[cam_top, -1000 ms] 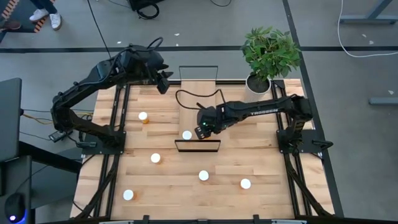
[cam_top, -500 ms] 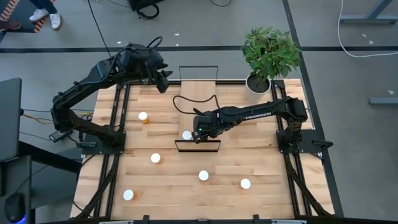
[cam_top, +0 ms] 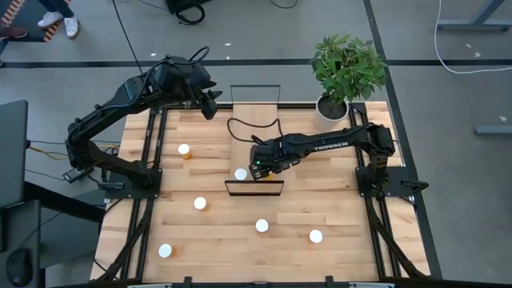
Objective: Pick and place medicine bottles onto shelf by color
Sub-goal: Put the orange pill bottle on the shelf aligned with the other orange pill bottle
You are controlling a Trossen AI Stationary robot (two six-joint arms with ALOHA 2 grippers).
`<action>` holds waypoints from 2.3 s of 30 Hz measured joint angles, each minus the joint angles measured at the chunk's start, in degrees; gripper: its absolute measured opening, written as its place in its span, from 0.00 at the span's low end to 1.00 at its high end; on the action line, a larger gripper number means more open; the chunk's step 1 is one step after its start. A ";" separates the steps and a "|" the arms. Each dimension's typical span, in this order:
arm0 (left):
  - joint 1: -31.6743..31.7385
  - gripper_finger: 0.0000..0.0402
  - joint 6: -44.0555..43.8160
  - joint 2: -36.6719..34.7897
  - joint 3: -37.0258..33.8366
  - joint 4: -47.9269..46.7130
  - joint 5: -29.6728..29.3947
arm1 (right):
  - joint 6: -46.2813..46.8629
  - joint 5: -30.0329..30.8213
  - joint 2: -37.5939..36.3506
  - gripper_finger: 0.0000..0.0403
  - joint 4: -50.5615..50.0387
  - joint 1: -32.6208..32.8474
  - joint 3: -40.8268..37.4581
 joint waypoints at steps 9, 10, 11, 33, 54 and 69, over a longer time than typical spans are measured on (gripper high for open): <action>0.04 0.43 2.38 0.00 0.02 0.37 0.00 | 0.17 -2.05 0.00 0.59 0.08 0.16 0.00; 0.04 0.43 2.38 0.00 0.02 0.37 0.00 | 0.16 -2.57 0.00 0.59 0.11 0.16 0.00; 0.04 0.43 2.38 0.00 0.02 0.37 0.00 | 0.16 -3.28 0.00 0.59 0.13 0.16 0.00; 0.04 0.43 2.45 0.02 0.04 0.46 0.00 | -2.70 -3.58 -2.69 0.63 -0.35 0.24 -0.28; 0.04 0.43 2.99 0.04 0.04 0.39 0.00 | -6.98 -3.89 -3.99 0.72 -3.68 -1.20 4.68; 0.04 0.43 2.82 0.04 0.04 0.42 0.00 | -22.65 -5.23 -3.60 0.69 -2.56 -12.24 -0.75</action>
